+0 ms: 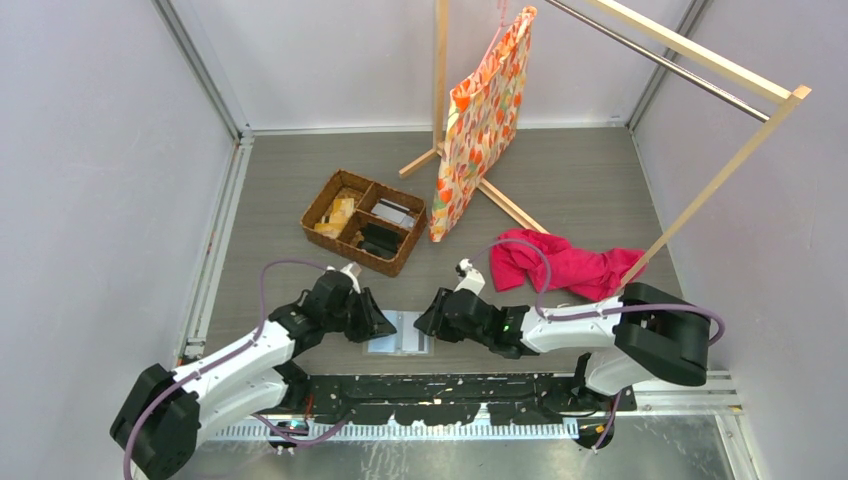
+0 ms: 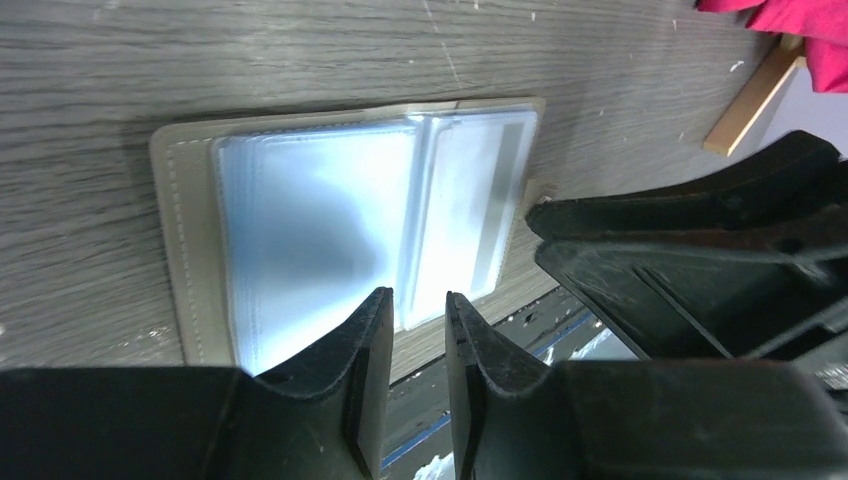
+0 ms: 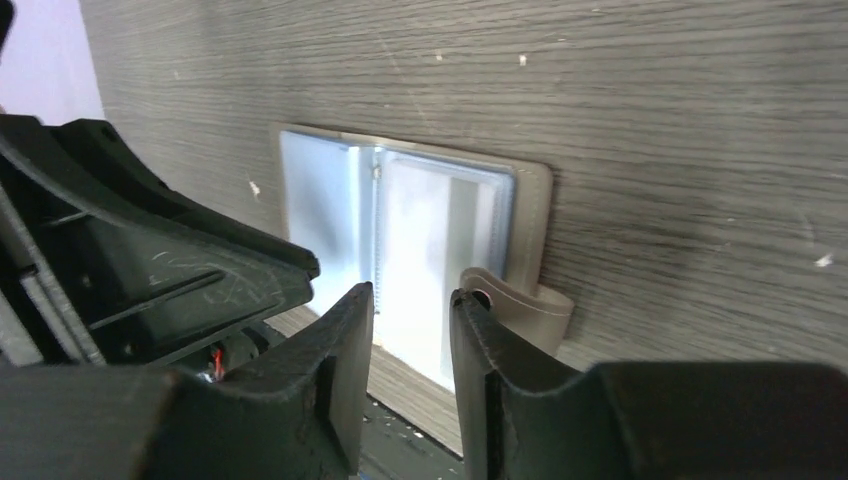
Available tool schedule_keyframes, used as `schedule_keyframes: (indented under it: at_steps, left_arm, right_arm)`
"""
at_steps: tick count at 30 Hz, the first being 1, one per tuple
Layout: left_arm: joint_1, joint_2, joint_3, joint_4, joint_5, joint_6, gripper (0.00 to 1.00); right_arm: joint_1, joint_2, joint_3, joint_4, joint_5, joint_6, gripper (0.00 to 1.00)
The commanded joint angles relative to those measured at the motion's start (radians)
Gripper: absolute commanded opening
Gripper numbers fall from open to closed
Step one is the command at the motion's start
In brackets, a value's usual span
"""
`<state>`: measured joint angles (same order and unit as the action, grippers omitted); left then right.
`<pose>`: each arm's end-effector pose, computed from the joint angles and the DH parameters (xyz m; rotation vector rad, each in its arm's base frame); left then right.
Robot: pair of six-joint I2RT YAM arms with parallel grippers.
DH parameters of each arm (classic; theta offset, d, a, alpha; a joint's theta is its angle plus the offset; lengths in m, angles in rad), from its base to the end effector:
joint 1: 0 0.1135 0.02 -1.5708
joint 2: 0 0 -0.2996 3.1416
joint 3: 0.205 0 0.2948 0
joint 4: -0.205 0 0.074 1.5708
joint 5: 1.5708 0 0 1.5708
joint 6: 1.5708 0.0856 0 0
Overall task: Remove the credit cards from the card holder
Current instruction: Remove the credit card from the card holder.
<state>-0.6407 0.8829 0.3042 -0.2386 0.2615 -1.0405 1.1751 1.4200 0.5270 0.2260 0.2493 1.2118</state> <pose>0.1563 -0.1441 0.1231 -0.3902 2.6189 -1.0114 0.1452 0.2927 0.1254 0.1911 2.4103 0.9776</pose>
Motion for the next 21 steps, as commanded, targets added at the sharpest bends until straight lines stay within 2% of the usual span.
schedule_keyframes:
  at_steps: [1, 6, 10, 16, 21]
  left_arm:
    - [-0.002, 0.026, 0.01, 0.118, 0.072, 0.015, 0.27]
    - [-0.001, 0.016, 0.019, 0.127, 0.085, 0.029, 0.28]
    - [-0.002, 0.066, 0.019, 0.173, 0.12, 0.032, 0.28]
    - [-0.001, 0.137, -0.001, 0.232, 0.134, 0.017, 0.27]
    - [-0.002, 0.2, 0.0, 0.287, 0.151, 0.007, 0.26]
  right_arm:
    - [-0.021, 0.015, -0.024, 0.047, -0.015, 0.022, 0.36]
    - [-0.029, 0.021, -0.019, 0.002, -0.008, 0.017, 0.32]
    - [-0.026, 0.004, -0.014, -0.019, -0.008, 0.009, 0.3]
    - [0.004, -0.103, 0.022, -0.066, 0.035, -0.044, 0.3]
    - [0.014, -0.07, 0.083, -0.083, 0.022, -0.079, 0.31]
